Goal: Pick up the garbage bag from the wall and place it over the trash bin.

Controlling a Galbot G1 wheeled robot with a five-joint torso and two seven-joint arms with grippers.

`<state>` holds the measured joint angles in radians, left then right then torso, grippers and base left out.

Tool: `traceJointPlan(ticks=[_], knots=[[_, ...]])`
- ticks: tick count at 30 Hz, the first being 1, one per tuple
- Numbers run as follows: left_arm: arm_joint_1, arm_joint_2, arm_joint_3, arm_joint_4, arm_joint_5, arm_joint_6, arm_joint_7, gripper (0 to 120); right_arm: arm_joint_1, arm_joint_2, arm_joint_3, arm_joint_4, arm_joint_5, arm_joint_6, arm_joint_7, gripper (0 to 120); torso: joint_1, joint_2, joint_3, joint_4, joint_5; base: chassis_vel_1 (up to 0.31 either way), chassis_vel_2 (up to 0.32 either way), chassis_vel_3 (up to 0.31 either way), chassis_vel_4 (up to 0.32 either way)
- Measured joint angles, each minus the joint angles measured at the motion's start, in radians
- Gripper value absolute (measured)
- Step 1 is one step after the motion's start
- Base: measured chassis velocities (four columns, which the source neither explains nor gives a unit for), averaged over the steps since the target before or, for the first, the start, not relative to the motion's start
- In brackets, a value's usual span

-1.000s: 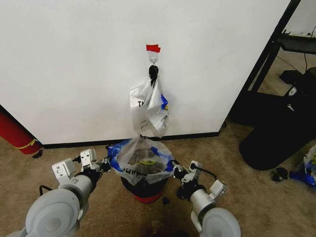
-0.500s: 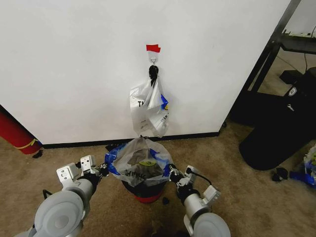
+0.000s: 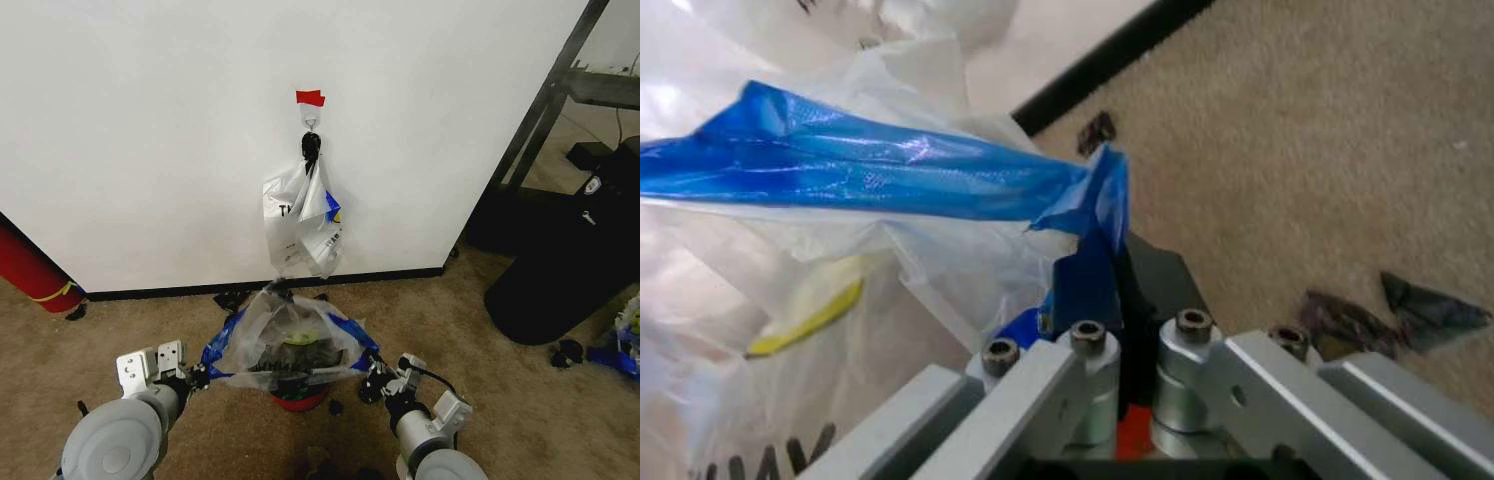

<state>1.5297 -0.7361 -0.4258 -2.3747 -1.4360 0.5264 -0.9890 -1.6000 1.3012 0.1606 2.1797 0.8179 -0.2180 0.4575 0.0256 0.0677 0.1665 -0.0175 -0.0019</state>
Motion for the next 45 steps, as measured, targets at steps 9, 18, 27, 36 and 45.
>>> traceJointPlan(ticks=[9, 18, 27, 36, 45], knots=[[-0.007, -0.008, 0.060, 0.042, 0.050, 0.003, 0.005, 0, 0.059, 0.022, -0.023, -0.078, -0.025, -0.023, 0.018, 0, 0.000, 0.000, 0.000, 0.0001, -0.0002, 0.000, 0.000, 0.000, 0.000], [-0.022, 0.002, 0.121, 0.057, 0.081, 0.020, 0.007, 0, 0.115, 0.027, -0.036, -0.124, 0.004, -0.061, 0.042, 0, 0.000, 0.000, 0.000, 0.0001, 0.0000, 0.000, 0.000, 0.000, 0.000], [0.042, 0.024, 0.081, 0.018, 0.084, 0.013, 0.018, 0, 0.079, -0.010, -0.029, -0.116, -0.047, -0.053, 0.003, 0, 0.000, 0.000, 0.000, 0.0002, 0.0000, 0.000, 0.000, 0.000, 0.000], [0.065, 0.026, 0.050, -0.029, 0.070, 0.023, 0.011, 0, 0.065, -0.042, -0.016, -0.075, -0.014, -0.087, 0.012, 0, 0.000, 0.000, 0.000, 0.0000, -0.0001, 0.000, 0.000, 0.000, 0.000], [0.031, 0.067, 0.099, -0.029, 0.043, 0.099, 0.005, 0, 0.083, -0.093, -0.002, -0.062, 0.048, -0.228, 0.041, 0, 0.000, 0.000, 0.000, 0.0002, 0.0000, 0.000, 0.000, 0.000, 0.000]])
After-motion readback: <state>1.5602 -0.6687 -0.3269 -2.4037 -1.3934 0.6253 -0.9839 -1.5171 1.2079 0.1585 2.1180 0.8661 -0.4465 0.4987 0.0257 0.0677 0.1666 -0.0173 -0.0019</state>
